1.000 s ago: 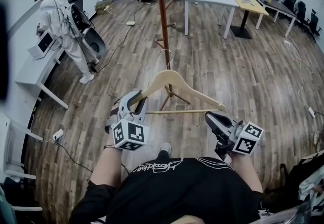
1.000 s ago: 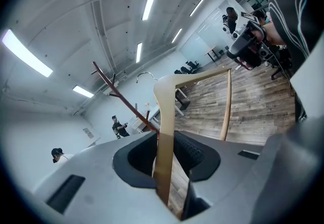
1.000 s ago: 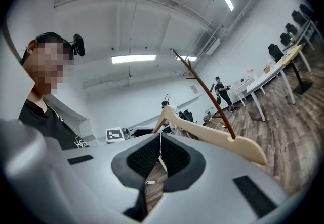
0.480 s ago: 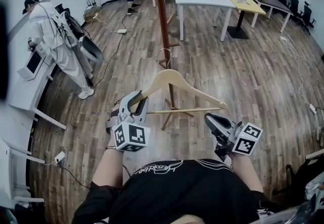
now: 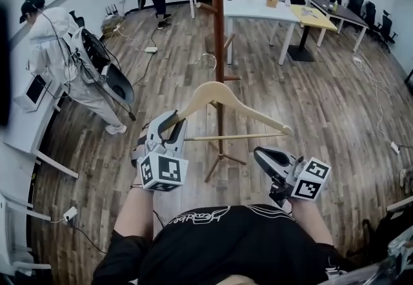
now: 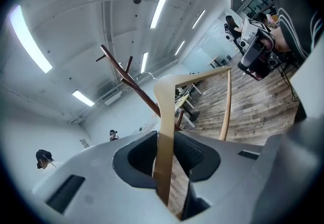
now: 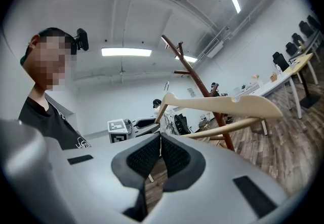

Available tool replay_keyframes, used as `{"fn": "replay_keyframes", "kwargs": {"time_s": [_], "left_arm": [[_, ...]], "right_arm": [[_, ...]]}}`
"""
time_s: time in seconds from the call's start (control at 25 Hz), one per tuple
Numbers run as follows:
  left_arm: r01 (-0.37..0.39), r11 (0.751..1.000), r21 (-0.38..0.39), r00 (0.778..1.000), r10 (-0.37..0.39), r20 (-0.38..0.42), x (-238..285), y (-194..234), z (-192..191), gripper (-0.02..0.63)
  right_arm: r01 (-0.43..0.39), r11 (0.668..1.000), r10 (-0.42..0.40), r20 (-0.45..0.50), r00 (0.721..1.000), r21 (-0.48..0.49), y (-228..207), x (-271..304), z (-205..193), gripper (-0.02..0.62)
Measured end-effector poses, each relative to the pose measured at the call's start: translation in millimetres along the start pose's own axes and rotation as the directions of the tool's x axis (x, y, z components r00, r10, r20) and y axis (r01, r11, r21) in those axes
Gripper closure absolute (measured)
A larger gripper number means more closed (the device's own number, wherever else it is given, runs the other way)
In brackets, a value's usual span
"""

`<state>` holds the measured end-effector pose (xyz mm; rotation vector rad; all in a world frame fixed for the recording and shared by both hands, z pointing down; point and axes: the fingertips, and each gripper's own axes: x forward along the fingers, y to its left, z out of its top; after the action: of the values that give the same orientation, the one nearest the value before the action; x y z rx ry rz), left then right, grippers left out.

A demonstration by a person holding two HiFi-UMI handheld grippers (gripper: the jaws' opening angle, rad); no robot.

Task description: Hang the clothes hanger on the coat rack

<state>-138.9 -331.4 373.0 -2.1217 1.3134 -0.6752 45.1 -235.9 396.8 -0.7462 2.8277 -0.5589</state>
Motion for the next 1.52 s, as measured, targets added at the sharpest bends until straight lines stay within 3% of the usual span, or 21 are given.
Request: {"fn": "replay_keyframes", "kwargs": {"time_s": [0.2,0.88,1.16,1.52], "left_arm": [[-0.022,1.000,0.009,1.000,0.021,0.018,23.9,23.0,10.5,0.509],[-0.141,0.990,0.015,0.989,0.140,0.049,93.5,109.2,42.3,0.509],[-0.155,0.988,0.024,0.987,0.154,0.042,115.4,120.8,41.6,0.509],[-0.112,0.993,0.021,0.993,0.111,0.045,145.0,102.0,30.9,0.509]], "right_arm": [[-0.050,0.998,0.050,0.016,0.999,0.037,-20.3,17.2,14.4,0.555],[-0.144,0.989,0.145,-0.034,0.989,0.018,-99.0,66.2,62.6,0.555],[-0.161,0.986,0.164,-0.054,0.985,0.046,-121.9,79.1,60.5,0.555],[-0.153,0.986,0.157,-0.065,0.985,0.060,-148.4,84.3,56.7,0.555]]}}
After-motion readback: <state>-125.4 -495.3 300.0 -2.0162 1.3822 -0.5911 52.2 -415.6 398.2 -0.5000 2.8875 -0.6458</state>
